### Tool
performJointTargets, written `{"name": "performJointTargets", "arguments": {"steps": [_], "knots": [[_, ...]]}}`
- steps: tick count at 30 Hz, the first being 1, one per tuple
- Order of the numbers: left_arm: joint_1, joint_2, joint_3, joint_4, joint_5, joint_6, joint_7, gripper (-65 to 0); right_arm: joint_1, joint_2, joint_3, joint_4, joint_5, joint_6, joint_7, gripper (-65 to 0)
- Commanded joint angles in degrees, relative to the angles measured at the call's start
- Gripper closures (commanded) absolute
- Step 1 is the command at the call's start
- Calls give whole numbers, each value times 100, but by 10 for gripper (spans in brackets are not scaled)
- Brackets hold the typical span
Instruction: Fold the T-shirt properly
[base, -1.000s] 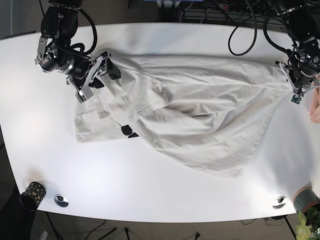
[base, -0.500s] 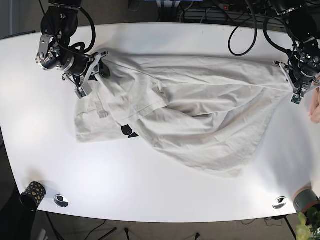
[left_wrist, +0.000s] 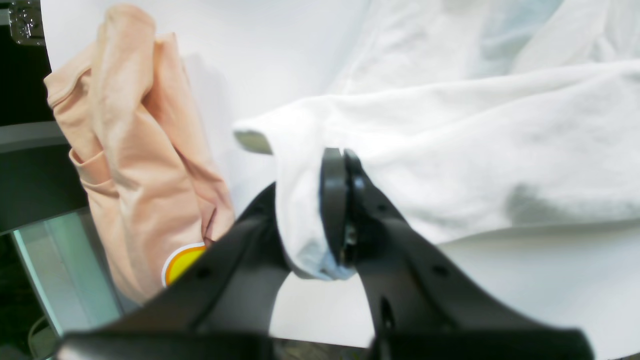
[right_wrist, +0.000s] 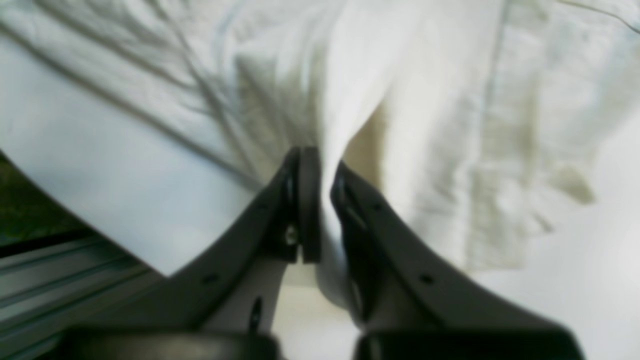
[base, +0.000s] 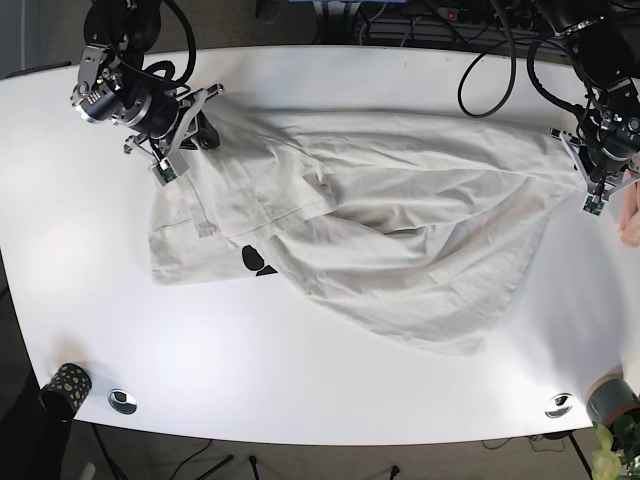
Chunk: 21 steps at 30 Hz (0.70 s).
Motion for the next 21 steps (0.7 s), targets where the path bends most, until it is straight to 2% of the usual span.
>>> {"name": "performJointTargets", "arguments": {"steps": [1,7,13,16,21], "knots": [[-199,-80,114,98,-14,48,-44,0,183,66,138,93,70,8,120,0],[-1078,-71,448,-421,-22,601,-26,0,1009,251,173,-100,44,8,94,0],[-2273,-19,1037,-1018,-14,637,-9,0,2108,444,138,-680,44,8,85,0],[-2871,8,1142,-1370,-14,645,-9,0,2706,497,138,-1102,35,8,85,0],[-3829,8,1160,-2021,-5,804,-17,0,3682,796,138,-2034,26,8,85,0]]}}
